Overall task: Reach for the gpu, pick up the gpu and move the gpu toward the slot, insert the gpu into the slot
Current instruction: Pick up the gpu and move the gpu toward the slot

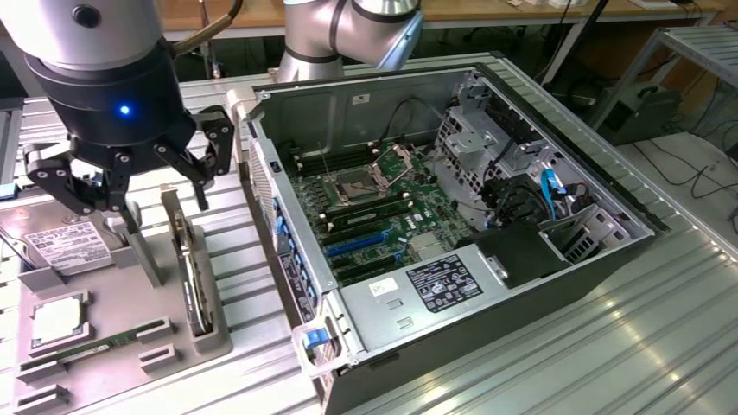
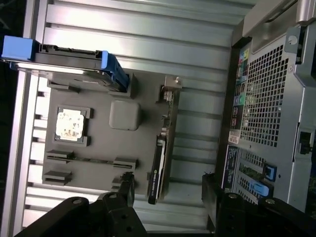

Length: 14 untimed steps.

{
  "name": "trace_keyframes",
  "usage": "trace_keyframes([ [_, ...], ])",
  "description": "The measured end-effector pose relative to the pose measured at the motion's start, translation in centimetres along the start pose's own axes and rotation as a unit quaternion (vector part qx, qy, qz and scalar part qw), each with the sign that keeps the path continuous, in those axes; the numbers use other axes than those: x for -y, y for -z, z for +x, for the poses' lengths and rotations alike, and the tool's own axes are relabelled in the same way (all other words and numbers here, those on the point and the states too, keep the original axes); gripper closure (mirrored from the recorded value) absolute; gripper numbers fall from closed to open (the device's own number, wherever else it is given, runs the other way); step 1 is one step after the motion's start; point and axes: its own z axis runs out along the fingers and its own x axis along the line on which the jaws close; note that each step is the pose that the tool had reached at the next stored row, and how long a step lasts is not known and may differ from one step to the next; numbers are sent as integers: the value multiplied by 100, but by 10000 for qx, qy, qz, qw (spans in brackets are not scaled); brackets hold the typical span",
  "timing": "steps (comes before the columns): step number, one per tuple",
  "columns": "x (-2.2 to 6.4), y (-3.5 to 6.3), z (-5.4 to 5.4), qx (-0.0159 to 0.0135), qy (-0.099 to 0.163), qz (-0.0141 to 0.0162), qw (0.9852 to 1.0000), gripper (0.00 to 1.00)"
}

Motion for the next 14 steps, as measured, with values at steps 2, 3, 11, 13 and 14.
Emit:
trace_keyframes([
  [2,26,-16,3,-2,53,-1,10000,34],
  [3,34,-24,4,-3,76,-1,10000,34],
  [11,67,-88,10,-12,236,-5,9997,34],
  [13,69,-109,10,-14,265,-6,9996,34],
  [14,70,-118,11,-16,275,-6,9996,34],
])
